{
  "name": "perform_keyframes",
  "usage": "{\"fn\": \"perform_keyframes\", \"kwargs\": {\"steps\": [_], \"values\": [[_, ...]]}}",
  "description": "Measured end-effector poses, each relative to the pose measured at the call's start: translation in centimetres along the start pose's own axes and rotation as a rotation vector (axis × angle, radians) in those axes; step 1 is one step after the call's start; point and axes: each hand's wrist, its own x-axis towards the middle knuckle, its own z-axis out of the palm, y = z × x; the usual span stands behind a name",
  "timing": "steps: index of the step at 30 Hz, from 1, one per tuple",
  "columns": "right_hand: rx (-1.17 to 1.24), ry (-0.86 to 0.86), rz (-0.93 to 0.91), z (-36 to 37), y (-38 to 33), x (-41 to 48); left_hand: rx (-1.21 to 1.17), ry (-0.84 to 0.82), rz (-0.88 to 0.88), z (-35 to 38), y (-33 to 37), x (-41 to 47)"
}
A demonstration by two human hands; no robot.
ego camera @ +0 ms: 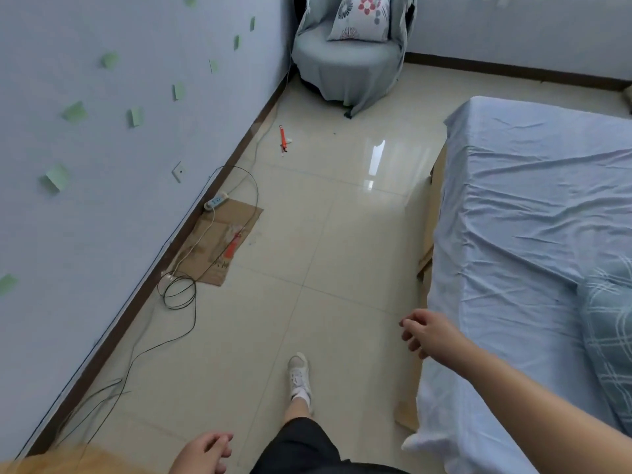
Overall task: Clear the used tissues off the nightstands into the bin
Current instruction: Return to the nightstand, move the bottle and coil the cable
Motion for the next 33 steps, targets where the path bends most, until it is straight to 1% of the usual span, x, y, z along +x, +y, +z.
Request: {"fn": "perform_keyframes", "kwargs": {"steps": [4,10,12,15,18,21,25,30,33], "values": [[-0.059,-0.014,0.114,-0.8,-2.9,5.3,0.017,-0.047,0.058,-1.9,12.4,6.4],[-0.071,-0.047,0.376,-3.5,-2.3,9.7,0.068,-0.107,0.251,-3.9,32.9,14.2],[-0.053,-0.041,0.439,-4.6,-2.1,11.4,0.068,-0.106,0.309,-3.6,39.0,17.3],[-0.014,-0.038,0.484,-6.7,-2.2,16.0,0.078,-0.11,0.364,-1.7,47.2,22.0],[0.038,-0.026,0.487,-9.4,-3.8,22.5,0.092,-0.109,0.376,1.0,54.2,25.6],[0.085,-0.038,0.469,-13.7,-7.3,29.7,0.094,-0.097,0.387,3.5,60.4,28.0],[0.115,-0.036,0.373,-21.4,-15.8,38.4,0.158,-0.138,0.35,5.9,67.2,29.8],[0.225,0.092,0.19,-31.2,-27.6,47.8,0.165,-0.143,0.238,7.7,73.4,34.1],[0.241,0.132,0.126,-35.5,-33.2,52.8,0.159,-0.116,0.2,8.2,77.8,38.7]]}}
